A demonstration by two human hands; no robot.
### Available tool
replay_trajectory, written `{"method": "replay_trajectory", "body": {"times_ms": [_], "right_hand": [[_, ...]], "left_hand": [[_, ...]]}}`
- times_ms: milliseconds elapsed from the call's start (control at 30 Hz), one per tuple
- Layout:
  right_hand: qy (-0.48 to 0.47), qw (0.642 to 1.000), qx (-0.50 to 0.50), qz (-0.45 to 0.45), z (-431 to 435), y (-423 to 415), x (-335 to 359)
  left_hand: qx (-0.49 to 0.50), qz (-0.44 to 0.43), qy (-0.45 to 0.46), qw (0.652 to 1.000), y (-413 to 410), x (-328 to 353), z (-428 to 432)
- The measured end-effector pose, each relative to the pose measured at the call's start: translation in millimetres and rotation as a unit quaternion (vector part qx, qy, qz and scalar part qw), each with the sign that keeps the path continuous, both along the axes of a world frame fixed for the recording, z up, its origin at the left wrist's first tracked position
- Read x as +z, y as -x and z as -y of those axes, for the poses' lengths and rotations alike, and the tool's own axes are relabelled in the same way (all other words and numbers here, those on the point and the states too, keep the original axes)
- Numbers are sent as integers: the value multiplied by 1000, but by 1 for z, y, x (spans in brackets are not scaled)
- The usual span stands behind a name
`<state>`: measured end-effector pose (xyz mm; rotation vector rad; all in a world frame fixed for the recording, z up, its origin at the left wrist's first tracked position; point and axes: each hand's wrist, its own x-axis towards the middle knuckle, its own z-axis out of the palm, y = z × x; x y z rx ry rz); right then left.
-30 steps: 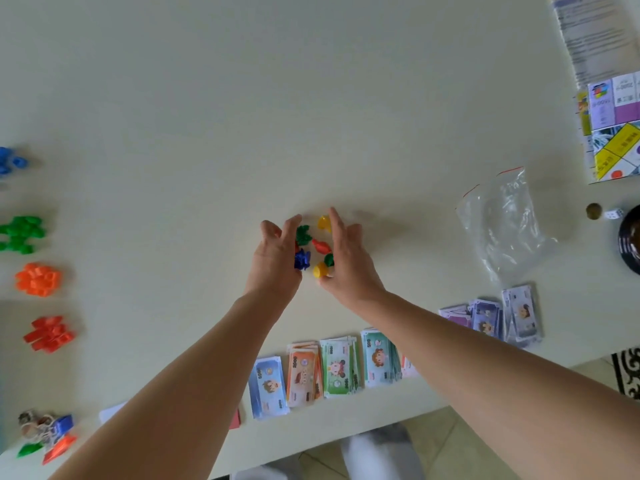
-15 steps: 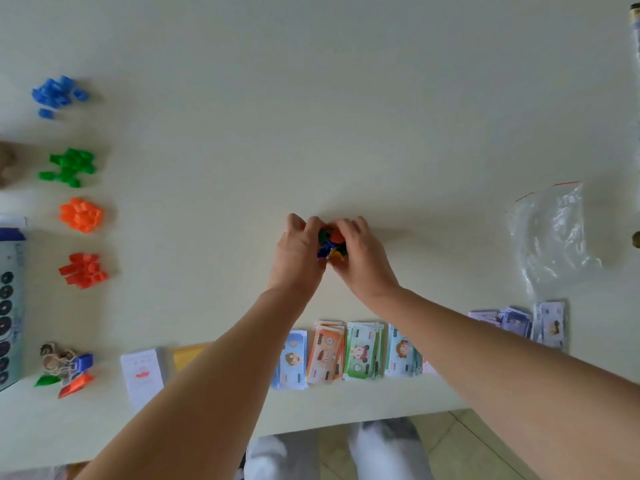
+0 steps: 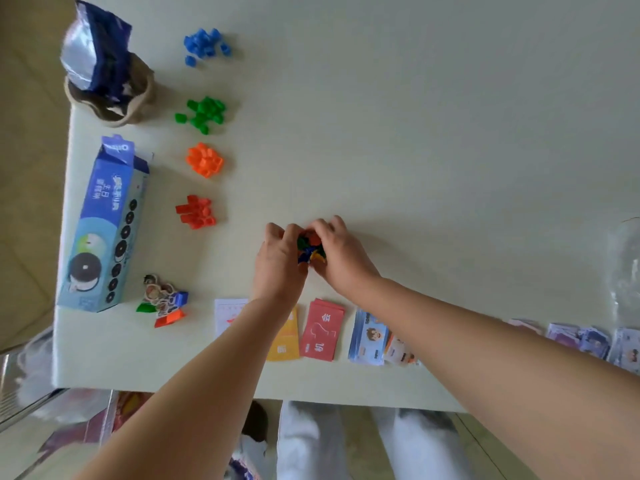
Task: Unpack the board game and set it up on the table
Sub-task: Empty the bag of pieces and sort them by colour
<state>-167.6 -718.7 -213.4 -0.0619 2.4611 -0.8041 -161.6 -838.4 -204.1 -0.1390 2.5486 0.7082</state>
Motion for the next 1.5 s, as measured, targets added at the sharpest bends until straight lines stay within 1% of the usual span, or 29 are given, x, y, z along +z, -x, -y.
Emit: {"method": "replay_trajectory", "body": {"times_ms": [167, 300, 567, 767, 900, 1067, 1167, 1233, 1367, 1500], "right_hand": [[13, 999, 43, -2, 55, 6, 0], [10, 998, 69, -2, 90, 8, 0], [-55, 994, 90, -40, 101, 3, 3], [-70, 993, 77, -56, 89, 1, 7], [-108, 994, 16, -31, 74, -4, 9], [-54, 997, -43, 19, 75, -3, 8], [-10, 997, -64, 31, 87, 1, 5], [4, 997, -63, 38, 91, 4, 4], [-5, 998, -64, 22, 86, 2, 6], [30, 997, -51, 46, 92, 2, 6]], "left_hand": [[41, -11, -7, 999, -5, -3, 56], [60, -12, 9, 998, -12, -3, 89], [68, -11, -2, 998, -20, 0, 112], [65, -15, -5, 998, -20, 3, 114], [57, -3, -3, 998, -20, 3, 114], [50, 2, -8, 999, -18, -1, 108], [51, 6, -9, 999, -15, -3, 109], [50, 6, -8, 999, -15, -3, 111], [43, -2, -9, 999, -16, -2, 113], [37, 3, -8, 999, -13, -1, 111]]}}
